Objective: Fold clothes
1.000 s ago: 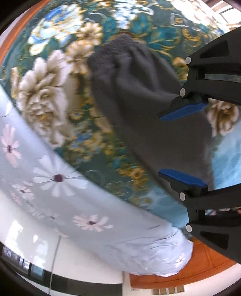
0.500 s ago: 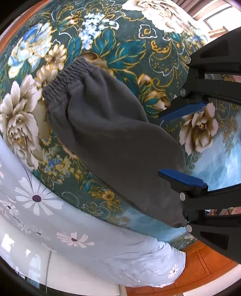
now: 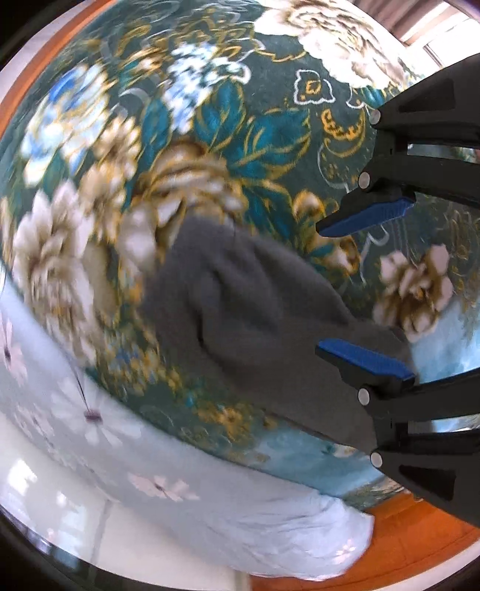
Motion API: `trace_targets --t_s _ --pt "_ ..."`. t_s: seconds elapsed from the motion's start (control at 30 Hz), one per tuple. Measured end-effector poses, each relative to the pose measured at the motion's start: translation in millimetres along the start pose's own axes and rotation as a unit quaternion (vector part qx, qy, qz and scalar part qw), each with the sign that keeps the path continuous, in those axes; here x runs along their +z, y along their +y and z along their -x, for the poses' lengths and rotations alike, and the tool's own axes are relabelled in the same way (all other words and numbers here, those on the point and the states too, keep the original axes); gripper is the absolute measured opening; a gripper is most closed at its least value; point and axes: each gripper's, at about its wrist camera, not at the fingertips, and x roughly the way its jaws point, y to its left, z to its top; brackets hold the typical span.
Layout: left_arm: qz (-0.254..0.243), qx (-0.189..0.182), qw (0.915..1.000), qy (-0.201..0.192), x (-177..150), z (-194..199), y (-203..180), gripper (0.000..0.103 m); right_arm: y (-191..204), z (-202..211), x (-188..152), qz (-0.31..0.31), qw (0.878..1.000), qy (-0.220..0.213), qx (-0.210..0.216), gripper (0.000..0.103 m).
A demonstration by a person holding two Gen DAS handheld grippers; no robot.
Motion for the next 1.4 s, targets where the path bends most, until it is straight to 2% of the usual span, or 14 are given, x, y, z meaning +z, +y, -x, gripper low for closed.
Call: trace_targets --t_s 0.07,0.33,0.4,0.47,0.57,0.67,0.73,0.8,0.9,1.0,1.1,1.2,1.23,1.4 --pt "-0.002 0.005 1.0000 -0.001 -1.3 -21.3 -40.6 0.023 -21.4 -15.2 7.7 -0.044 0.999 -0.002 0.014 0.063" --pt "0.021 0.010 0.9997 0.007 3.6 -21.4 -50.3 0.023 -55.0 -70.2 43.9 -0.146 0.986 -0.008 0.078 0.062" --pt "0.016 0.015 0.9997 0.008 3.9 -21.2 -54.2 0.023 -55.2 -76.8 44.4 -0.166 0.981 -0.009 0.102 0.055" --pt "0.013 0.018 0.9997 0.009 0.2 -13.5 -56.4 0.023 -54.4 -79.6 43.8 -0.188 0.974 -0.006 0.125 0.032" --pt "0.001 -0.008 0.9999 0.006 -3.8 1.1 -68.8 0.023 -45.9 -68.2 47.2 -0.187 0.971 -0.012 0.149 0.014" --pt "-0.021 -0.088 0.9958 0.005 -5.4 28.6 -78.7 0.022 -36.8 -24.8 50.7 -0.156 0.964 -0.050 0.208 0.006" --pt "-0.041 -0.089 0.9951 0.009 -5.7 34.1 -74.6 0.023 -36.8 10.5 49.2 -0.121 0.963 -0.082 0.226 0.006" --pt "-0.059 -0.067 0.9958 0.021 -6.0 31.7 -65.9 0.023 -45.8 25.1 50.1 -0.098 0.971 -0.096 0.195 0.006" --pt "-0.026 0.002 0.9983 0.052 -11.5 -7.8 -35.8 0.023 -65.5 -12.9 50.4 -0.097 0.989 -0.035 0.109 0.006" --pt "0.018 0.050 0.9964 0.066 -19.7 -30.0 -13.1 0.023 -76.6 -42.1 41.4 -0.117 0.992 0.003 0.052 0.008" --pt "0.018 0.041 0.9974 0.057 -22.7 -24.7 -12.1 0.023 -73.0 -33.0 33.1 -0.118 0.991 -0.013 0.057 0.012" --pt "0.000 0.036 0.9978 0.056 -19.4 -15.2 -19.3 0.023 -63.5 -14.3 30.5 -0.086 0.995 -0.028 0.036 0.026" --pt "-0.005 0.034 0.9979 0.056 -18.2 -12.1 -22.1 0.023 -60.3 -6.7 29.7 -0.079 0.996 -0.036 0.031 0.037" --pt "-0.052 0.045 0.9972 0.031 -20.3 3.9 -46.5 0.023 -36.8 29.0 21.5 -0.047 0.995 -0.058 0.059 0.042"
